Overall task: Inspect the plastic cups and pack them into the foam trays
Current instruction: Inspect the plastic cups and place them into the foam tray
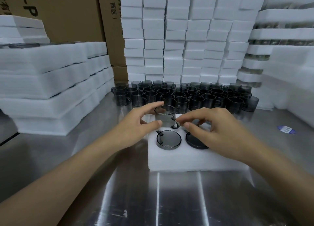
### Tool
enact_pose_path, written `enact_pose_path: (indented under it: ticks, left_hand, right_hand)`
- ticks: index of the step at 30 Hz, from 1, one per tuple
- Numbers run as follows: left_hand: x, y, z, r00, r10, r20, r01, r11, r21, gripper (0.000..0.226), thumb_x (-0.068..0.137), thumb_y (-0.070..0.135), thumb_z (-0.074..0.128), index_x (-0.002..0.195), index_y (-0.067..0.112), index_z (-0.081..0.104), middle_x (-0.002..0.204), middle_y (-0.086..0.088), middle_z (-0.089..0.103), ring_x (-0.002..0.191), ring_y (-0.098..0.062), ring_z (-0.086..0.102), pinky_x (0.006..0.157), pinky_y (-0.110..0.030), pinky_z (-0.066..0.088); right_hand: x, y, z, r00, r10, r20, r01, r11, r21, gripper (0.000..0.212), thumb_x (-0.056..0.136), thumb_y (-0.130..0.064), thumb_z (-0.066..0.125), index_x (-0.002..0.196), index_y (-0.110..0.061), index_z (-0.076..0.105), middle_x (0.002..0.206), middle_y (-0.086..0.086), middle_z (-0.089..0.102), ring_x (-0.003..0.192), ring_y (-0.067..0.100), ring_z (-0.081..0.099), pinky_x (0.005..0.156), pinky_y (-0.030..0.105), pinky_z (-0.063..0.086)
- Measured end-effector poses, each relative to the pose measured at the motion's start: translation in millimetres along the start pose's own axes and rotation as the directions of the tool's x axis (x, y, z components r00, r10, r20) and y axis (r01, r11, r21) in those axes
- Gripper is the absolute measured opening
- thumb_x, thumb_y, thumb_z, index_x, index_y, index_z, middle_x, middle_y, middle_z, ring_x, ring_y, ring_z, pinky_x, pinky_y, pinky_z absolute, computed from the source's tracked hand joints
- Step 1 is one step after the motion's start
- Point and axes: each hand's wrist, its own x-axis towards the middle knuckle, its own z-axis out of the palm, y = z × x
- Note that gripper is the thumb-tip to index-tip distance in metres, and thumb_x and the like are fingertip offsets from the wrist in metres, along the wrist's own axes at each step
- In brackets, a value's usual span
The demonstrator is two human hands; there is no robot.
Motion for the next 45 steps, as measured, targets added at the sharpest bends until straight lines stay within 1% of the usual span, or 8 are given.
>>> enact_pose_path:
  ticks: [5, 14, 23, 32, 35, 38, 41, 45]
  left_hand:
    - [2, 1, 3, 0.999, -0.03, -0.022, 0.028, 0.998, -0.047, 0.048, 0.104, 0.051, 0.063, 0.15, 0.039, 0.059, 0.138, 0.025, 0.068, 0.135, 0.005, 0.057, 0.124, -0.043, 0.04]
    - [5, 1, 3, 1.0, 0.004, 0.0, -0.004, 1.0, -0.028, 0.046, 0.094, 0.044, 0.069, 0.14, 0.038, 0.066, 0.133, 0.022, 0.07, 0.132, 0.001, 0.06, 0.12, -0.04, 0.044]
    - [5, -2, 5, 0.996, -0.07, 0.062, 0.065, 0.994, 0.086, 0.048, 0.081, 0.067, 0.062, 0.128, 0.054, 0.064, 0.135, 0.028, 0.064, 0.133, -0.001, 0.056, 0.118, -0.047, 0.043]
    - [7, 2, 10, 0.987, -0.152, 0.045, 0.154, 0.988, -0.028, 0.021, 0.102, 0.045, 0.071, 0.122, 0.049, 0.07, 0.134, 0.023, 0.067, 0.126, -0.006, 0.063, 0.118, -0.048, 0.046]
    - [7, 3, 7, 0.984, -0.164, 0.071, 0.163, 0.986, 0.015, 0.024, 0.098, 0.053, 0.072, 0.122, 0.053, 0.07, 0.137, 0.028, 0.065, 0.134, -0.004, 0.058, 0.123, -0.047, 0.04]
    - [3, 1, 4, 0.989, -0.139, 0.048, 0.131, 0.983, 0.131, 0.055, 0.084, 0.082, 0.06, 0.134, 0.059, 0.061, 0.14, 0.028, 0.061, 0.136, 0.0, 0.052, 0.119, -0.043, 0.042]
    - [-2, -4, -4, 0.979, -0.186, -0.083, 0.197, 0.965, 0.174, 0.074, 0.076, 0.097, 0.049, 0.126, 0.044, 0.064, 0.111, 0.02, 0.067, 0.101, -0.001, 0.065, 0.092, -0.035, 0.055]
    - [-4, -4, -15, 0.964, -0.258, -0.066, 0.266, 0.924, 0.275, 0.078, 0.082, 0.095, 0.038, 0.061, 0.02, 0.044, 0.054, 0.009, 0.044, 0.052, -0.011, 0.042, 0.063, -0.033, 0.037]
  right_hand:
    - [0, -1, 0, 1.0, 0.01, 0.017, -0.01, 1.0, -0.016, 0.024, 0.099, -0.03, 0.07, 0.117, -0.042, 0.078, 0.106, -0.028, 0.074, 0.104, -0.005, 0.067, 0.089, 0.024, 0.055]
    - [1, -3, 1, 0.997, -0.001, 0.075, 0.005, 0.998, -0.058, 0.018, 0.098, -0.03, 0.069, 0.106, -0.039, 0.083, 0.104, -0.023, 0.07, 0.108, 0.0, 0.064, 0.095, 0.034, 0.052]
    - [0, -8, 4, 0.991, -0.012, 0.136, 0.042, 0.976, -0.215, 0.03, 0.098, -0.048, 0.053, 0.115, -0.044, 0.077, 0.11, -0.024, 0.062, 0.112, 0.004, 0.055, 0.096, 0.041, 0.05]
    - [1, -9, 4, 0.982, 0.014, 0.189, 0.04, 0.96, -0.278, 0.035, 0.1, -0.048, 0.044, 0.122, -0.049, 0.072, 0.117, -0.027, 0.056, 0.115, 0.001, 0.048, 0.099, 0.041, 0.046]
    - [2, -7, 6, 0.983, 0.009, 0.185, 0.044, 0.959, -0.279, 0.032, 0.102, -0.044, 0.048, 0.122, -0.047, 0.073, 0.119, -0.027, 0.056, 0.115, 0.001, 0.048, 0.1, 0.04, 0.046]
    - [1, -3, 1, 0.99, 0.002, 0.138, 0.026, 0.979, -0.204, 0.026, 0.101, -0.048, 0.054, 0.119, -0.048, 0.072, 0.119, -0.029, 0.056, 0.117, -0.001, 0.051, 0.099, 0.034, 0.047]
    - [3, 10, -18, 0.995, 0.084, -0.046, -0.09, 0.983, -0.158, 0.03, 0.091, -0.063, 0.049, 0.107, -0.045, 0.067, 0.106, -0.024, 0.061, 0.105, -0.003, 0.059, 0.088, 0.032, 0.051]
    - [2, 40, -44, 0.898, 0.407, -0.167, -0.44, 0.823, -0.36, 0.054, 0.086, -0.083, 0.04, 0.083, -0.031, 0.053, 0.075, -0.01, 0.065, 0.074, 0.015, 0.063, 0.067, 0.041, 0.051]
